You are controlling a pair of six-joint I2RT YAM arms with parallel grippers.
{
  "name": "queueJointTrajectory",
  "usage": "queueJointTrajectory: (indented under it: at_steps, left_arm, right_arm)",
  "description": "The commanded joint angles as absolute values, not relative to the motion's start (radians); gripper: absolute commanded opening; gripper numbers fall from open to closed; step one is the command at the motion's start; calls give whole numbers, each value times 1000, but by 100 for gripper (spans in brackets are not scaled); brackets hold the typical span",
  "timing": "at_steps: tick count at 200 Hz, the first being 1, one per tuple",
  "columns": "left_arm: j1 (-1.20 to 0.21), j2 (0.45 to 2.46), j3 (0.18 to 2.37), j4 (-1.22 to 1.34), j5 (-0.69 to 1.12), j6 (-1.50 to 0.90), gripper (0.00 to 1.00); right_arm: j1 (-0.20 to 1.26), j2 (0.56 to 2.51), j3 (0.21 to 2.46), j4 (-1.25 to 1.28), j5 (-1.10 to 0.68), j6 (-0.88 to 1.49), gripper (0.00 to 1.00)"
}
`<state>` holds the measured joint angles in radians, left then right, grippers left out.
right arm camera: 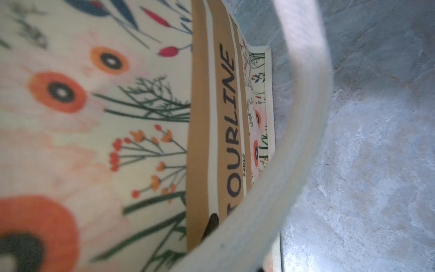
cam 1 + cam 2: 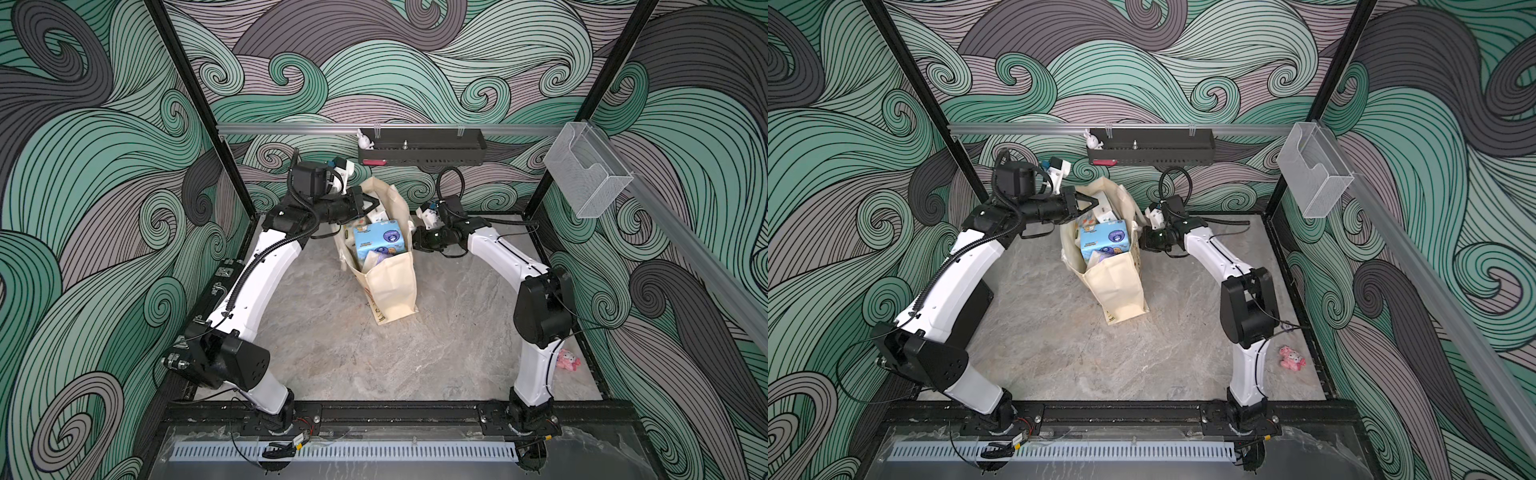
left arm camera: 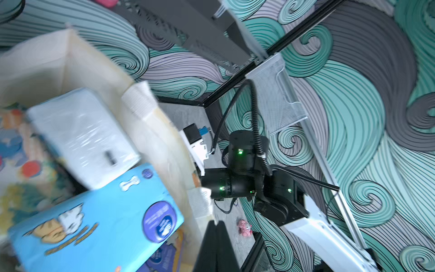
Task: Put tissues into the canvas bag
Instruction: Adjust the canvas bag at the center of the board.
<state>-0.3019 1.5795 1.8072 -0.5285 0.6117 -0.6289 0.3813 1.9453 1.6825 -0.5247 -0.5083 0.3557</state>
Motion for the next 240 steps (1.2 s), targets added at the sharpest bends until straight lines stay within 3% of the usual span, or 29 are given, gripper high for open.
queueJointTrajectory:
  at_steps: [1, 45, 68, 82, 91, 106, 139, 153, 168, 182, 193, 220, 240]
  left_arm:
    - [-251, 1564, 1798, -579, 663, -617, 2]
    - [-196, 1494, 1714, -604, 648, -589, 2]
    - [-177, 1463, 1722, -667, 609, -542, 5]
    - [-163, 1443, 1735, -737, 554, -501, 8]
    - [-152, 1429, 1728, -765, 522, -487, 16]
    - [-135, 1370, 1696, -791, 486, -474, 39]
    - [-120, 1254, 1558, -774, 479, -461, 71]
    - [-116, 1210, 1496, -763, 480, -462, 98]
    - [-109, 1159, 1420, -744, 479, -468, 99]
    - [-103, 1101, 1333, -713, 459, -485, 99]
    - [-100, 1053, 1256, -683, 435, -498, 99]
    - [-98, 932, 1064, -603, 361, -519, 99]
    - [-98, 866, 948, -535, 347, -548, 99]
  right_arm:
    - [349, 1875, 1668, -528, -536, 347, 15]
    - [331, 1835, 1649, -526, -532, 346, 18]
    - [327, 1818, 1640, -525, -524, 347, 27]
    - [327, 1802, 1633, -524, -519, 349, 39]
    - [327, 1789, 1627, -520, -521, 353, 46]
    - [327, 1767, 1613, -512, -526, 364, 53]
    - [323, 1675, 1540, -494, -497, 373, 58]
    - [317, 1618, 1497, -487, -476, 371, 63]
    - [312, 1540, 1439, -479, -445, 367, 65]
    - [310, 1460, 1369, -471, -405, 355, 74]
    - [310, 1380, 1306, -462, -363, 343, 99]
    - [306, 1166, 1107, -418, -228, 331, 99]
    - [303, 1047, 1002, -414, -265, 333, 99]
